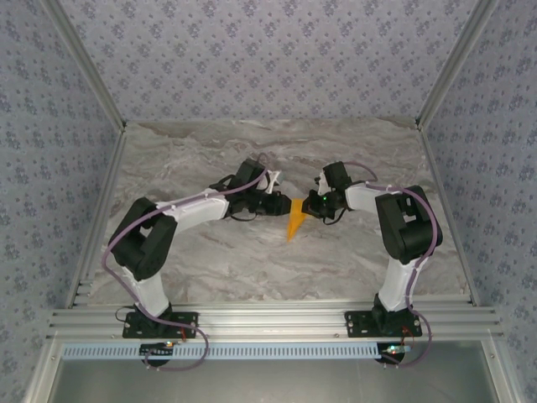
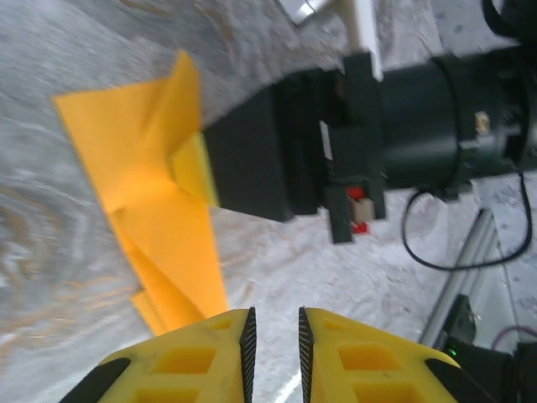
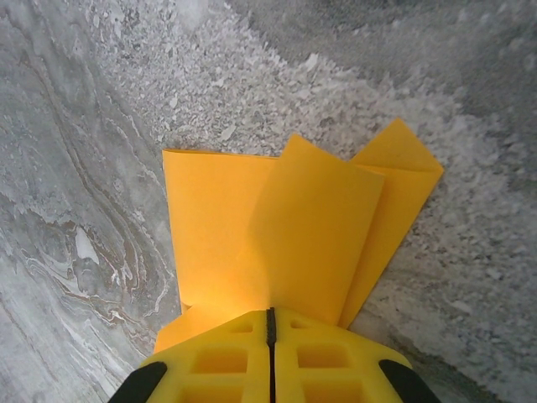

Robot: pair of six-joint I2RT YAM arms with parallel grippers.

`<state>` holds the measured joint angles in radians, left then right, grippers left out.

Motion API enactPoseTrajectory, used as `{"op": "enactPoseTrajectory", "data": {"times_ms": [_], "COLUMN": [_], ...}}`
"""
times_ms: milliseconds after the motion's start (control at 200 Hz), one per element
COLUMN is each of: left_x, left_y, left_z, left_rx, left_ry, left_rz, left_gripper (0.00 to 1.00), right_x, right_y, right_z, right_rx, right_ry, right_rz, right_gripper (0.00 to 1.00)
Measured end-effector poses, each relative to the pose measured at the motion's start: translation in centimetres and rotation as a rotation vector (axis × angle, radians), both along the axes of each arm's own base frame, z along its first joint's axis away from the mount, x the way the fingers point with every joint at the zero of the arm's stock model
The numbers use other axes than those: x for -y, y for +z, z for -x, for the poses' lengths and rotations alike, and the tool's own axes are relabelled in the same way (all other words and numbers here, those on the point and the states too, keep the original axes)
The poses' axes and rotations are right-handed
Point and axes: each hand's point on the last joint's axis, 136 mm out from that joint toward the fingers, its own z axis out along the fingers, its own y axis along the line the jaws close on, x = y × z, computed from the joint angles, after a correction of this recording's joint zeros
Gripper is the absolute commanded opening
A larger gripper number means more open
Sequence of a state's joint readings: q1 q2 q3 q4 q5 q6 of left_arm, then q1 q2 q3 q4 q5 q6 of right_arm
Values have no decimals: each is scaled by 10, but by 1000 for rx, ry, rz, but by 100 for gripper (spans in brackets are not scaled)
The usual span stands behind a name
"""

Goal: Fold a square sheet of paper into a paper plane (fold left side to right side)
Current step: Fold the wing for the fifth time at the center of the table.

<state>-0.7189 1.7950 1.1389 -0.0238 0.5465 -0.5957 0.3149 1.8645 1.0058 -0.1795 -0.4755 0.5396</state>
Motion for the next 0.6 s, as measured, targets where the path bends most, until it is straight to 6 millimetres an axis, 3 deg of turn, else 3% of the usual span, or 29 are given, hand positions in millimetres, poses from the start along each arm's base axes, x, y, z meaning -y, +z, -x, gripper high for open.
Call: {"op": "enactPoseTrajectory", "data": {"times_ms": [235, 410, 600], "left_x": [29, 28, 24], "left_y": [-15, -47, -62], "left_z": [41, 45, 46], "left_rx": [-85, -145, -170], "left_ry": [-98, -101, -88], "left_rz": [16, -38, -78], "left_gripper": [22, 22, 22], "right_x": [0, 0, 0], "right_y": [0, 0, 0], "right_z": [0, 0, 0], "right_rx": [3, 4, 4], "right_ry": [6, 8, 9], "right_rz": [0, -1, -1], "right_gripper": [8, 8, 8]}}
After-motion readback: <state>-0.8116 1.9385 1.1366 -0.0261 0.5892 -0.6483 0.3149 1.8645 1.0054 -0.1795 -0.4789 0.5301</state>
